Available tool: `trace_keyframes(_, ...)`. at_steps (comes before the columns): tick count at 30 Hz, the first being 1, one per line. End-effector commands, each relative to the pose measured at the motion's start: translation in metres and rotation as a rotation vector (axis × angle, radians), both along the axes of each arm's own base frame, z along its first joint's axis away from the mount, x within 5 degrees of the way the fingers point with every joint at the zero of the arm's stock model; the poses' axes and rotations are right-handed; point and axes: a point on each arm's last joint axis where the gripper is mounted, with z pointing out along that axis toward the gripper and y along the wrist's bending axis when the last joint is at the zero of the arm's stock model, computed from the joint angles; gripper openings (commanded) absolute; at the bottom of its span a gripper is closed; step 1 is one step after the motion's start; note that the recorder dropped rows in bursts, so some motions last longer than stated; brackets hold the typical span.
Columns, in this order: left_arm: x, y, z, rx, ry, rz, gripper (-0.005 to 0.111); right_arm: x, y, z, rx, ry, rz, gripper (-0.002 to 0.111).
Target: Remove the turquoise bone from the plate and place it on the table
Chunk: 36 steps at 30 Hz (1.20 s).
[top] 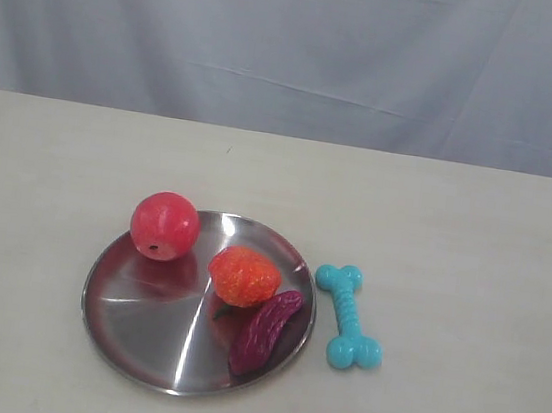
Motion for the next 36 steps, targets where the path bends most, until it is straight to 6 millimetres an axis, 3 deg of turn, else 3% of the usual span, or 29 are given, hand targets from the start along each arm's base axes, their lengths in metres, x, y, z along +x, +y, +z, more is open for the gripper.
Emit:
trace_keyframes(1, 0.000, 0.000, -0.001, -0.002, 0.001, -0.006, 0.000, -0.001, 0.000, -0.001, -0.001, -0.001, -0.008, 0.000)
trace_keyframes(7, 0.000, 0.000, -0.001, -0.002, 0.001, -0.006, 0.000, -0.011, 0.002, -0.001, -0.014, -0.048, -0.019, 0.000)
trace_keyframes(36, 0.000, 0.000, -0.001, 0.000, -0.001, -0.007, 0.000, -0.011, 0.002, 0.000, -0.018, -0.054, -0.018, 0.000)
